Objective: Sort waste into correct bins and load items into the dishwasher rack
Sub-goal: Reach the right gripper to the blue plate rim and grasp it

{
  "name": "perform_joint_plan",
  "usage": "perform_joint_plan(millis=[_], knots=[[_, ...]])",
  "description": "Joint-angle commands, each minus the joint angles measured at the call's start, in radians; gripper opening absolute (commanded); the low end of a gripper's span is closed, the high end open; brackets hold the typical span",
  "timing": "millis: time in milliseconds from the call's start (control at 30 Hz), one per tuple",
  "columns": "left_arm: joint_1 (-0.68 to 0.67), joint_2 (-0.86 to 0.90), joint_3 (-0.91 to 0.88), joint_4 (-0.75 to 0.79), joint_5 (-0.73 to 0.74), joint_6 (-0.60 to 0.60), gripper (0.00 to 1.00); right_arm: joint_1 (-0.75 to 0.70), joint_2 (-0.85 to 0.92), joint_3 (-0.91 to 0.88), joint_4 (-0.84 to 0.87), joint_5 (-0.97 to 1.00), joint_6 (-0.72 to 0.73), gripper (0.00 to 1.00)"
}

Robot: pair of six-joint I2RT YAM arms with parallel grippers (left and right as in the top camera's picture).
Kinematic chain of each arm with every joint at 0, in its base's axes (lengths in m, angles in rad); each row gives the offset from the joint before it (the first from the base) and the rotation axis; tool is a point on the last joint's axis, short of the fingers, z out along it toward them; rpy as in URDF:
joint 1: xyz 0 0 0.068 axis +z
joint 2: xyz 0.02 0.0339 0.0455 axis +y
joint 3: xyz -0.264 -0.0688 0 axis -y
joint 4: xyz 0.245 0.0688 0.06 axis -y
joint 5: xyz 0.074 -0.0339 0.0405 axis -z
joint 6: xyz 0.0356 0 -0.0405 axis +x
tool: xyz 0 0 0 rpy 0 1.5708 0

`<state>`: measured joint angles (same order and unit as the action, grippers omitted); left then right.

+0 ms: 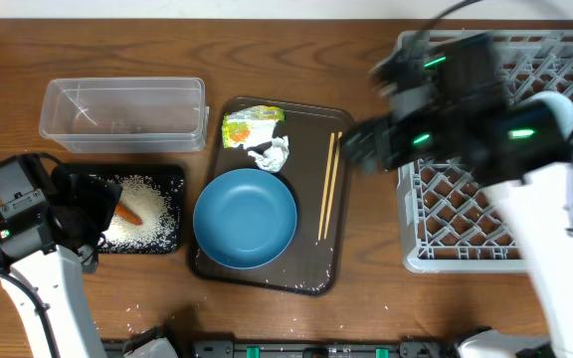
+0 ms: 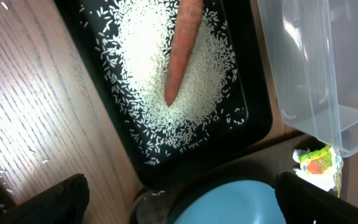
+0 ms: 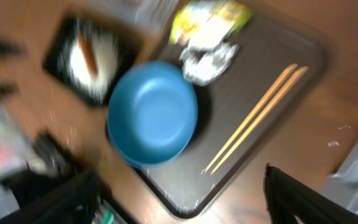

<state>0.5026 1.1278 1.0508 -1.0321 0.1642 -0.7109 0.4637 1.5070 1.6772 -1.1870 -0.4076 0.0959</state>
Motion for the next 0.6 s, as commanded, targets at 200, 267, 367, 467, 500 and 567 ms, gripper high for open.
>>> perform_joint_plan(millis=[200, 267, 367, 467, 500, 567], knots=[[0.004, 0.002, 0.020, -0.003, -0.017, -0.009, 0.97, 0.385, 0.170, -0.211, 0.182, 0.092, -0.164, 0.99], [0.004, 0.002, 0.020, -0.003, -0.016, -0.009, 0.97, 0.438, 0.223, -0.220, 0.211, 0.127, -0.164, 0.99], [0.004, 0.002, 0.020, -0.003, -0.016, -0.009, 0.97, 0.502, 0.297, -0.220, 0.236, 0.214, -0.164, 0.99], [0.004, 0.002, 0.020, -0.003, -0.017, -0.009, 0.97, 0.554, 0.350, -0.220, 0.270, 0.244, -0.165, 0.99], [0.004, 0.002, 0.020, -0.003, -0.017, -0.009, 0.97, 0.570, 0.364, -0.220, 0.284, 0.243, -0.165, 0.99], [0.004, 0.002, 0.020, -0.003, -0.016, -0.009, 0.97, 0.589, 0.381, -0.220, 0.304, 0.243, -0.164, 0.99]])
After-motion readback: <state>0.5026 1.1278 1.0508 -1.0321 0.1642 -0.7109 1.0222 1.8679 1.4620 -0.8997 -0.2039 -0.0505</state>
